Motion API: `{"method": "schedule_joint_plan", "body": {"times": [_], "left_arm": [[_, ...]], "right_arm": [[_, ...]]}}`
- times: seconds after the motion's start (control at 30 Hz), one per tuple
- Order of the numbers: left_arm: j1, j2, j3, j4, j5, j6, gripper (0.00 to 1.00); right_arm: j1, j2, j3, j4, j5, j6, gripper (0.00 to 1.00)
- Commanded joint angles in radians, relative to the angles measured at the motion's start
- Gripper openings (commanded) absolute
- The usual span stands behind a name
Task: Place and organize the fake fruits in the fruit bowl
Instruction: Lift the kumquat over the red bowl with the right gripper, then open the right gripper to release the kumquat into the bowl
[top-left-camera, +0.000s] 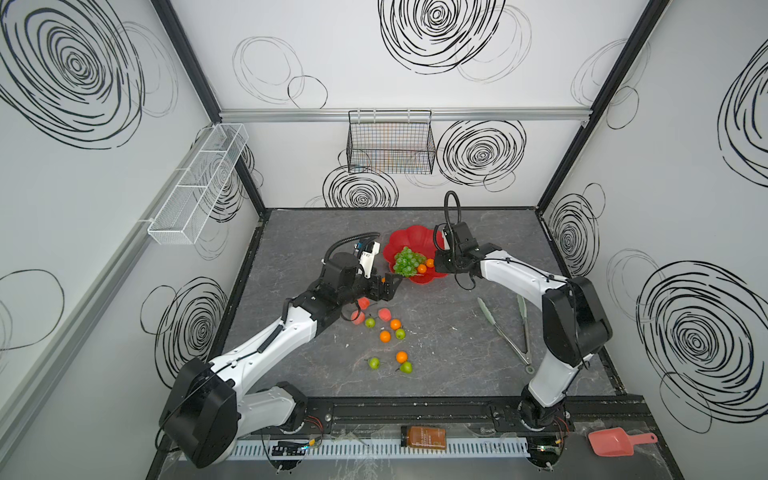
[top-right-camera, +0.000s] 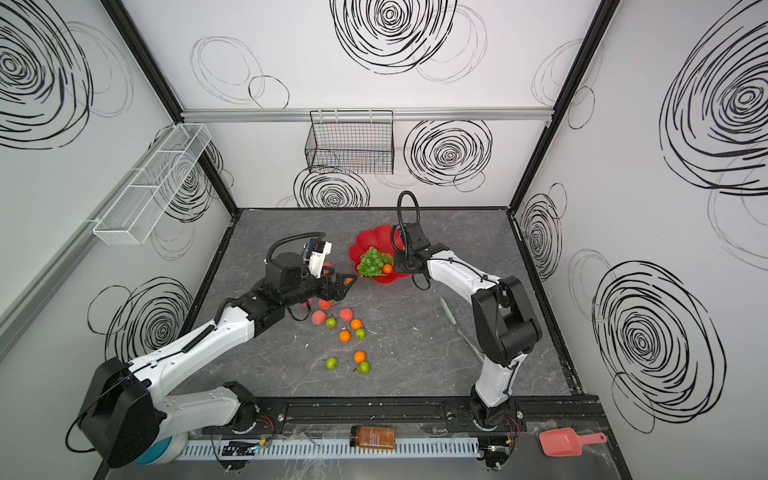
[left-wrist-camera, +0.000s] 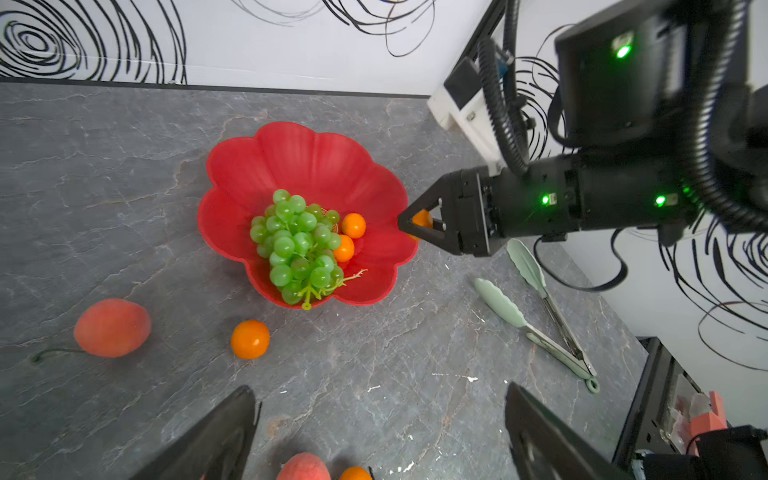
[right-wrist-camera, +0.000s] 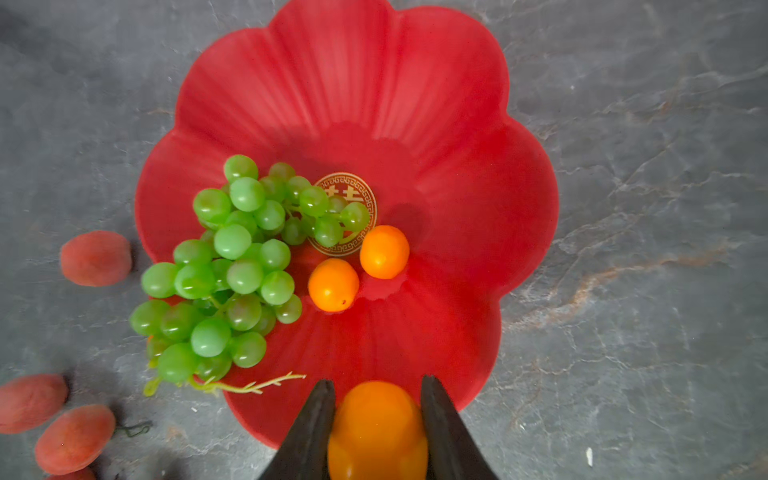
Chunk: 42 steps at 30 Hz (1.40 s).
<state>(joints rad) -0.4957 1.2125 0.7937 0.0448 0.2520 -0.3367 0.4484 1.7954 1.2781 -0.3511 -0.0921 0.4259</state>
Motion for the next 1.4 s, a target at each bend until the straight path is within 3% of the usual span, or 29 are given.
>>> {"method": "schedule_joint_plan", "body": {"times": [0.0, 0.27, 0.83, 1.07, 1.37], "left_arm": [[0.048, 0.003, -0.008, 0.073, 0.071, -0.001, 0.96], [0.131, 0.02, -0.014, 0.091, 0.206, -0.014, 0.96], [0.144, 0.058, -0.014, 0.086, 0.239, -0.028, 0.96], [0.13, 0.062, -0.021, 0.073, 0.189, -0.008, 0.96], [0.111, 0.054, 0.001, 0.01, 0.051, -0.029, 0.96]], "right_arm": [[-0.005, 0.061, 0.063, -0.035, -0.006, -0.016, 0.33], [-0.005, 0.183, 0.123, -0.039, -0.032, -0.017, 0.34], [-0.006, 0.2, 0.122, -0.029, -0.055, -0.027, 0.45], [-0.008, 0.15, 0.12, -0.036, -0.04, -0.036, 0.5], [0.018, -0.023, 0.031, 0.004, -0.026, -0.05, 0.57]]}}
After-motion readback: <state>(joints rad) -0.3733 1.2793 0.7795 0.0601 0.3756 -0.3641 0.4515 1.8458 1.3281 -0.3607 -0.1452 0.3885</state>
